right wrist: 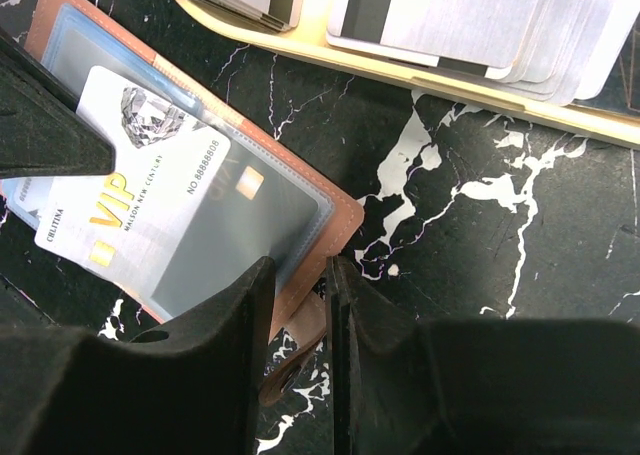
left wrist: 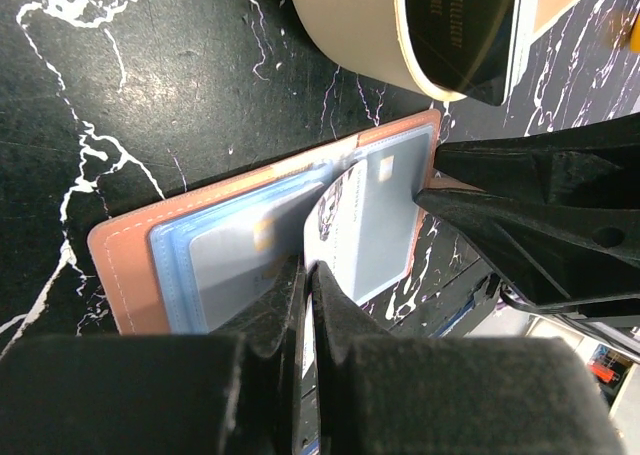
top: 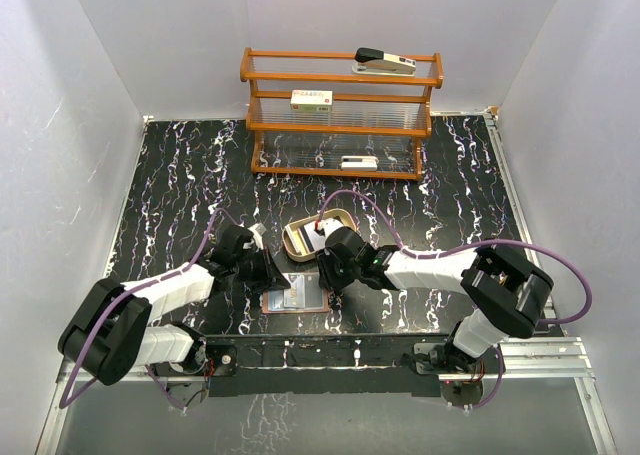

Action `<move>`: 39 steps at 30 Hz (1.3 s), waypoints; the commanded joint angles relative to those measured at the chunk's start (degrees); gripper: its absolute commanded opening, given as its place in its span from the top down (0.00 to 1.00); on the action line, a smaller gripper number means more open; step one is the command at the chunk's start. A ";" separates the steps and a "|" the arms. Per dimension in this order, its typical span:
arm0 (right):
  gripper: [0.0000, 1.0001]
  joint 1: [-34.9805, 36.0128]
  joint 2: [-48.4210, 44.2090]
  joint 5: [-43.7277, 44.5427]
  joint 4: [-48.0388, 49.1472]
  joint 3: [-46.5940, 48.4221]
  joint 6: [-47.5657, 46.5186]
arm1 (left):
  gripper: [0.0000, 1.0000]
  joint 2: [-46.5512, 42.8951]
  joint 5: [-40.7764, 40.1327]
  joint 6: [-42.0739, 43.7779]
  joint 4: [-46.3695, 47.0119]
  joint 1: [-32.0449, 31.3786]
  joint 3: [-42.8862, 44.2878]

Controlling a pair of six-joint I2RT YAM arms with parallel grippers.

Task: Put the credit cards into the card holder
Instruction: Insert the credit card into the card holder.

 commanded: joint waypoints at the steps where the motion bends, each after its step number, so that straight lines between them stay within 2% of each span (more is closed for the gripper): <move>1: 0.75 0.23 0.16 0.92 1.16 1.49 2.12 | 1.00 -0.44 -4.23 0.11 -1.21 0.15 -2.25; 5: 0.74 0.23 -0.35 2.34 -0.83 2.53 3.47 | 1.00 -1.37 -3.43 -1.54 0.33 0.16 -3.34; 10: 0.64 0.23 -2.51 4.42 -5.82 4.84 5.30 | 0.96 -2.55 -3.22 -1.84 -0.35 0.05 -3.34; 14: 0.58 0.23 -5.17 5.39 -8.76 5.48 6.80 | 0.82 -3.09 -3.10 -1.55 -1.50 0.06 -2.68; 18: 0.57 0.23 -6.74 6.47 -10.30 4.49 8.31 | 0.72 -3.53 -3.41 -0.91 -2.88 0.04 -1.78; 21: 0.59 0.23 -7.10 5.93 -9.74 3.29 9.17 | 0.66 -3.71 -3.81 -0.13 -4.25 0.09 -1.01; 24: 0.64 0.22 -6.61 4.79 -9.02 2.54 10.26 | 0.63 -3.84 -4.40 0.41 -5.31 0.02 -0.31; 30: 0.73 0.23 -5.61 3.04 -6.13 0.65 11.62 | 0.64 -4.36 -5.29 0.75 -6.68 0.05 -0.13; 39: 0.78 0.23 -2.97 0.45 -1.69 -1.42 12.83 | 0.79 -3.68 -3.96 0.32 -6.71 -0.04 -0.31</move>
